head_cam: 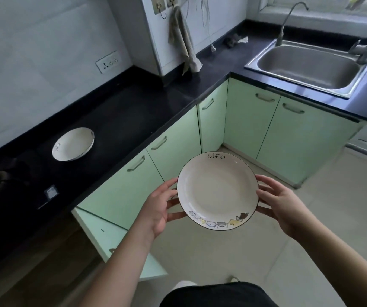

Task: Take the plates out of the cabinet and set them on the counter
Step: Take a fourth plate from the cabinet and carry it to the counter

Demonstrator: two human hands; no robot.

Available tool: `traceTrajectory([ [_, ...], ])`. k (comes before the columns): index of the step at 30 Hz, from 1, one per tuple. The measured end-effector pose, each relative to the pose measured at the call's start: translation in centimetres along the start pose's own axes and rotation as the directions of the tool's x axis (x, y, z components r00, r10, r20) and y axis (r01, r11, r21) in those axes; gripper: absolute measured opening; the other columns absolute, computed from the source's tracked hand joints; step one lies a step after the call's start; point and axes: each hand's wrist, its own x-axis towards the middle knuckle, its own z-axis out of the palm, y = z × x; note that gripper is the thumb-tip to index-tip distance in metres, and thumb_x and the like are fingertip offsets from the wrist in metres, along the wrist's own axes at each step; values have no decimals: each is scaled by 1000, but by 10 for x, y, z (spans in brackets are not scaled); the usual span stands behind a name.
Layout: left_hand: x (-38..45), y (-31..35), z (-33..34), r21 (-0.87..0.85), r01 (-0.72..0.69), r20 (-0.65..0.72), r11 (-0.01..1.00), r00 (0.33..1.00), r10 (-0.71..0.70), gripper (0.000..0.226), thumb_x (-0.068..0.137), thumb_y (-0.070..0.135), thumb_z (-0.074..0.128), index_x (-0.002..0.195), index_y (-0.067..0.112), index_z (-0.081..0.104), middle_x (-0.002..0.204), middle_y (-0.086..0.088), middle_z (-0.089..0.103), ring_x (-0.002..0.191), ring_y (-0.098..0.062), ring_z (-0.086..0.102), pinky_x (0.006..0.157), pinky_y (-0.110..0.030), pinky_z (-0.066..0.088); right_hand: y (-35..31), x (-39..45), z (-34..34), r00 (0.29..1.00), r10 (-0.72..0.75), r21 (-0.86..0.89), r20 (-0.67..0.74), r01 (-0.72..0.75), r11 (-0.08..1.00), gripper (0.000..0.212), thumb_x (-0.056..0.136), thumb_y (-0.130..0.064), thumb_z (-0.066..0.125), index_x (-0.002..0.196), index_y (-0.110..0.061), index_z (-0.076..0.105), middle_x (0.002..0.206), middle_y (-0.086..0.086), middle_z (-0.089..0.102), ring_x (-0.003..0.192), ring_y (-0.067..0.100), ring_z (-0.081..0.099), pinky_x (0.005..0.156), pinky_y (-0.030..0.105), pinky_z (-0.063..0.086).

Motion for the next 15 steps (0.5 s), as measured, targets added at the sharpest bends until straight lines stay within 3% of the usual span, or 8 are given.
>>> traceTrajectory([
  [12, 66, 36, -70, -118, -94, -165, 988, 984, 74, 38, 92, 5, 58, 119, 30, 68, 100, -4, 73, 89, -15, 70, 62, -37, 58, -43, 115, 92, 979, 34, -115, 200, -11, 993, 31, 96, -8, 54, 111, -33, 67, 104, -6, 75, 89, 13, 73, 62, 24, 58],
  [15, 87, 54, -97, -145, -117, -174, 983, 981, 91, 37, 92, 6, 59, 116, 32, 68, 93, 0, 75, 84, -12, 72, 62, -38, 59, -56, 144, 126, 971, 46, -136, 233, -15, 991, 32, 96, -7, 55, 110, -32, 68, 104, -5, 75, 89, 13, 73, 62, 25, 58],
])
